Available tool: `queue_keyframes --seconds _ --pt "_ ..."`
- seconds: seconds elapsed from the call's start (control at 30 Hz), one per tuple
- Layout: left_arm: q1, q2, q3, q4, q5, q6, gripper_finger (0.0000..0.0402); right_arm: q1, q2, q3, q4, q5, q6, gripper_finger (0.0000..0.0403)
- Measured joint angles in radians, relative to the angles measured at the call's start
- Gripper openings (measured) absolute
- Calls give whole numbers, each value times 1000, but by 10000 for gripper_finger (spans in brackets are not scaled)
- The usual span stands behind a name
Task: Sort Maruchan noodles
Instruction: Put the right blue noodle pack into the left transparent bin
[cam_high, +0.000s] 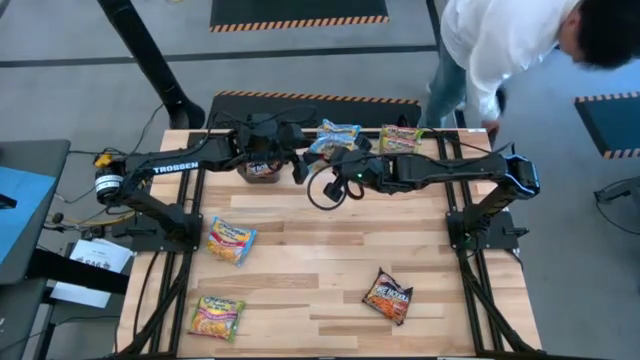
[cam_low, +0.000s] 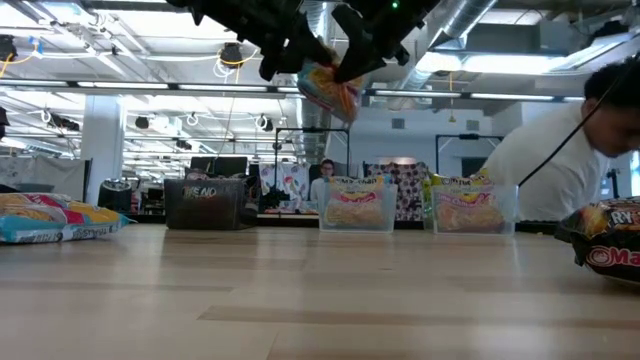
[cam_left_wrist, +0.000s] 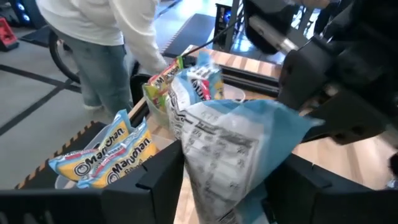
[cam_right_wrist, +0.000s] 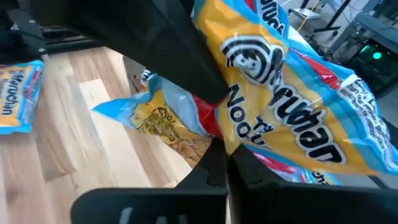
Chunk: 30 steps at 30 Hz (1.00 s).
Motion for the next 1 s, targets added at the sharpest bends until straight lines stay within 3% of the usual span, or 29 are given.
queue_keyframes --seconds 0.43,0.8,1.0 --pt "0 0 0 -26 -5 79 57 1 0 8 -4 -2 -8 24" --pt "6 1 0 -58 -46 143 16 1 -14 10 5 -3 -12 122" --pt "56 2 0 -58 17 128 11 6 -121 12 -32 -3 -23 165"
